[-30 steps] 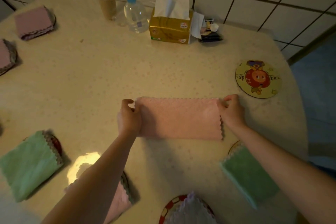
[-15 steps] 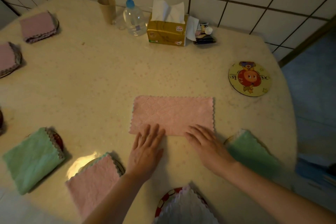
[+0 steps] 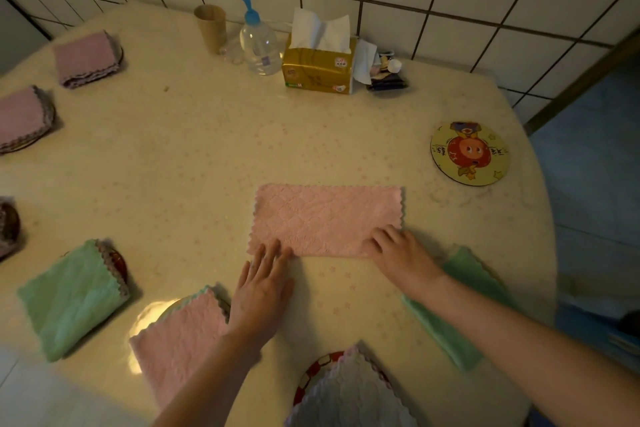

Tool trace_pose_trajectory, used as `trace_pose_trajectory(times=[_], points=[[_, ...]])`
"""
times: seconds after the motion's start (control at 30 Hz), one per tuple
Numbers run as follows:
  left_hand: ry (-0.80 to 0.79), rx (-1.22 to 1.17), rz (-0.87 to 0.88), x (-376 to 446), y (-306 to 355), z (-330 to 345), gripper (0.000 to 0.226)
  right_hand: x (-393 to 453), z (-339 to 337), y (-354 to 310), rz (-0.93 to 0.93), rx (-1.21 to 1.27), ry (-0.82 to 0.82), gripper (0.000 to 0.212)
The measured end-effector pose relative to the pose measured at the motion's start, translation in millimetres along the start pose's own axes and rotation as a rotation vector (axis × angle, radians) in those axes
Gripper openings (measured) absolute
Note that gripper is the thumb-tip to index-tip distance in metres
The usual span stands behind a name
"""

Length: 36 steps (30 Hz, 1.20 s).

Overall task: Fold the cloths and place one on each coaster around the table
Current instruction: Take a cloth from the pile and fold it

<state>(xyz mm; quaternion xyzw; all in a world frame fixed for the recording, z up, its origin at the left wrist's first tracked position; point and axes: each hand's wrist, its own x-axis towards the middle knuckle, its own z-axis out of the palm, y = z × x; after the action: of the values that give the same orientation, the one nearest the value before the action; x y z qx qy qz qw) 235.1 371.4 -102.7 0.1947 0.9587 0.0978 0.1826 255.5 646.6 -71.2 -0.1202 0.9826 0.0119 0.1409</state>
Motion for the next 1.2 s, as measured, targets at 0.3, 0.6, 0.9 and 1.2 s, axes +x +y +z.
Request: trace_pose_trajectory(times=[0.3, 0.6, 0.9, 1.2], points=[[-0.032, 0.113, 0.147, 30, -26, -23, 0.075, -14, -25, 1, -0.117, 0.089, 0.207, 0.027], [0.01, 0.056, 0.49, 4, 49, 0, 0.062, -66, -41, -54, -0.365, 0.293, 0.195, 0.036], [0.053, 0.143, 0.568, -21, 30, 26, 0.057, -25, 0, 5, -0.551, -0.127, -0.023, 0.08], [0.018, -0.414, 0.293, -39, 30, 13, 0.052, 1, 6, 27, -0.708, -0.142, -0.085, 0.085]])
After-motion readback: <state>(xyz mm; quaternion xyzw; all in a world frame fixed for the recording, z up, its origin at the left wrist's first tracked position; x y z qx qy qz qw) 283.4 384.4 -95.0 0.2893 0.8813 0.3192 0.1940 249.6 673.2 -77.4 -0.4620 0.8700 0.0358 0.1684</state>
